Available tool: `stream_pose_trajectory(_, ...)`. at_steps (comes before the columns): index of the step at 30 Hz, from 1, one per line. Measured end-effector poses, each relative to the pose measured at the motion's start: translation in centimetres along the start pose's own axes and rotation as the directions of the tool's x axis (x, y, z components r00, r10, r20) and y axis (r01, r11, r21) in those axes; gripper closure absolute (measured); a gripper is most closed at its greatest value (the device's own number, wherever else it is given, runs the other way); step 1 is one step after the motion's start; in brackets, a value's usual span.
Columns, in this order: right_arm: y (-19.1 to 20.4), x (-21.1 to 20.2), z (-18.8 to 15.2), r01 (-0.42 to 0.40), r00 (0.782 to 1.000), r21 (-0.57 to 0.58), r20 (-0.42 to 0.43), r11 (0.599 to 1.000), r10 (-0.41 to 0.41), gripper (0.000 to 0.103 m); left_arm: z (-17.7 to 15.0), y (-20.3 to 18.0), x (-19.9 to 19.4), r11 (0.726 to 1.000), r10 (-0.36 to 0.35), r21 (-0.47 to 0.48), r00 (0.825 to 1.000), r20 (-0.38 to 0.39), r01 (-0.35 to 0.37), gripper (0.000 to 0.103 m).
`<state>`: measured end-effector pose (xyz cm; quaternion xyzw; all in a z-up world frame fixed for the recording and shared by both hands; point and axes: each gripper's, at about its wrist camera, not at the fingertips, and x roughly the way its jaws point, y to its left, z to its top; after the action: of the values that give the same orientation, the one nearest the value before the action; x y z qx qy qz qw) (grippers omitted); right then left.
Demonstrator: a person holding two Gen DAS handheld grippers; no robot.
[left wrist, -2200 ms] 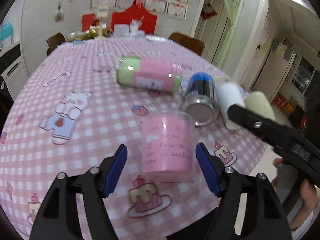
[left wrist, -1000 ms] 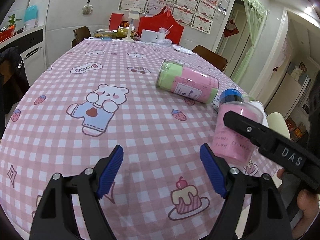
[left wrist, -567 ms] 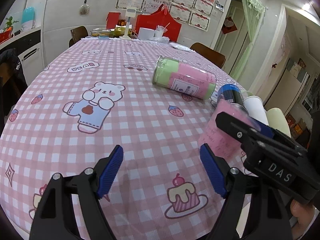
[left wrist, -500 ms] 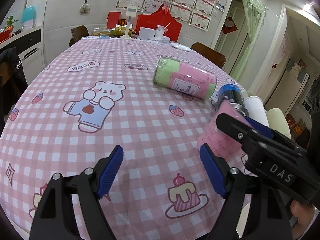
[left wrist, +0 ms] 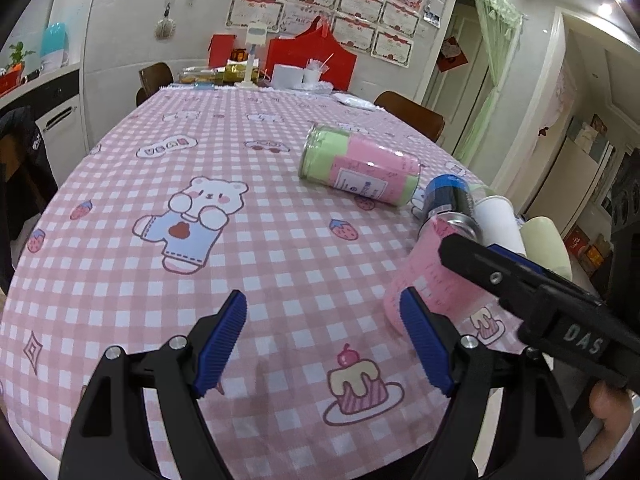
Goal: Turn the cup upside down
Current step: 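Lower the upright pink cup onto the tablecloth and open the left gripper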
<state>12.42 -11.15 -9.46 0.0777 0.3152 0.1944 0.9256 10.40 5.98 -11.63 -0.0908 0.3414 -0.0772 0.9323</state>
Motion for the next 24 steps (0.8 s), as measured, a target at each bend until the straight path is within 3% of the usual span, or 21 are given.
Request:
stream_pose_trajectory(9,-0.3,-4.7,0.2,0.027,0.995,-0.024,0.092,0.999,-0.025,0.012,0.3,-2.6,-2.6,0.997,-0.002,0.072,0.998,0.066,-0.003,0.022)
stream_pose_trajectory(16,0.5,-10.2,-0.5,0.159,0.954,-0.111,0.273,0.981,-0.124,0.008,0.6,-4.1,-5.8,0.994,0.034,0.094,0.984,0.175,-0.052,0.021)
stream_pose_trajectory(18,0.6,-10.8,-0.7,0.186,0.943,-0.128,0.301,0.974,-0.140,0.008,0.7,-4.6,-6.8,0.993,0.034,0.103,0.978,0.204,-0.056,0.016)
stream_pose_trajectory(24,0.8,-12.6,-1.4,0.254,0.906,-0.166,0.387,0.953,-0.174,0.008,0.8,-6.3,-10.0,0.989,0.049,0.115,0.946,0.320,-0.090,0.011)
